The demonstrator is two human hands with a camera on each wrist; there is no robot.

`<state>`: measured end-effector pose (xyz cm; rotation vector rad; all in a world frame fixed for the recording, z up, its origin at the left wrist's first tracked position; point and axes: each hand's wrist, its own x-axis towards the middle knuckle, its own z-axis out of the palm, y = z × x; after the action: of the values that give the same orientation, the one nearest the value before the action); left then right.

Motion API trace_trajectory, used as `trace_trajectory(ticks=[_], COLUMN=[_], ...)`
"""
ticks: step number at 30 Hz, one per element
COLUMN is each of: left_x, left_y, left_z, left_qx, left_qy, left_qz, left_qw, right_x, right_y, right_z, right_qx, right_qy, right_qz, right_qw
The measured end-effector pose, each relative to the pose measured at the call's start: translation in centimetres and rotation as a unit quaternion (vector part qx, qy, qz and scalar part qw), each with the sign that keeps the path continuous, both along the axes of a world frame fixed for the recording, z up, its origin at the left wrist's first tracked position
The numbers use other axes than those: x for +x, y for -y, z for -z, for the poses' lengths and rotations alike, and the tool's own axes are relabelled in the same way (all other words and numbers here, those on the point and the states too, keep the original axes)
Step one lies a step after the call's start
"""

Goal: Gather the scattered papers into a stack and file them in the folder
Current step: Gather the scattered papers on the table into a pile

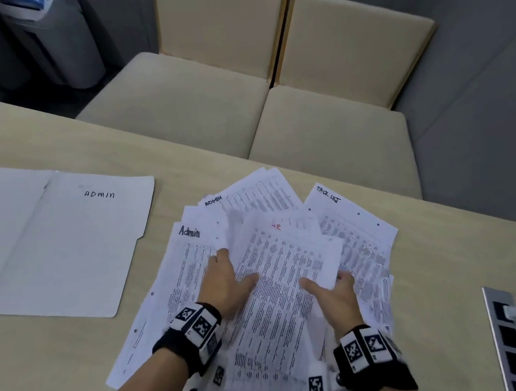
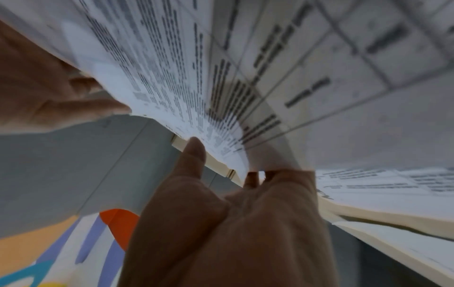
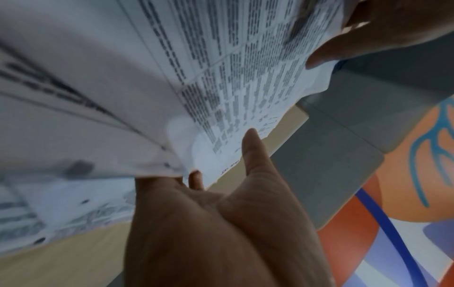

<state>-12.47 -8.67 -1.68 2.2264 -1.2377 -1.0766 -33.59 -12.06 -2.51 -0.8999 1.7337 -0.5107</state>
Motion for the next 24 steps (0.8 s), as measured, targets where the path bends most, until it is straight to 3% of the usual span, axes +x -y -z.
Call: trace_trajectory(ticks=[3,7,11,14,18,21,24], left_x=[0.3,1.2,1.2,0.4,0.2,1.2,2.2], left_y=[0.3,2.4,5.8,7.6,7.8,6.0,4.4], left_z=[0.4,1.5,1.0,-0.1,-0.5,-1.5,-2.4], left_qx=[-0.029,0.004,0.134,0.146,0.029,-0.021,-0.029], left_qy=[-0.024,-0.006,0.062,0.092,-0.041,-0.222,-0.292], left_qz=[-0.034,-0.209,-0.170,-0.126,-0.091,-0.125,-0.173], left_qw=[0.999,0.978,0.974,0.977,0.995,0.967,0.940], right_x=[0.1,-1.5,-4.5,-6.8,-7.8,-7.3,-6.0], right_y=[-0.5,-0.4,1.4,2.9,4.0,4.8,4.9], right_z=[-0.8,-3.1,-4.7,-3.9,-2.8,-2.5,-1.9], right_qx=[0.027,-0.027,-0.100,-0.100,-0.073,-0.019,0.017], right_qy=[0.043,0.046,0.014,0.010,0.081,0.138,0.145], right_qz=[-0.011,-0.038,-0.004,0.016,0.031,0.016,-0.032], right_qw=[0.999,0.998,0.995,0.995,0.994,0.990,0.989])
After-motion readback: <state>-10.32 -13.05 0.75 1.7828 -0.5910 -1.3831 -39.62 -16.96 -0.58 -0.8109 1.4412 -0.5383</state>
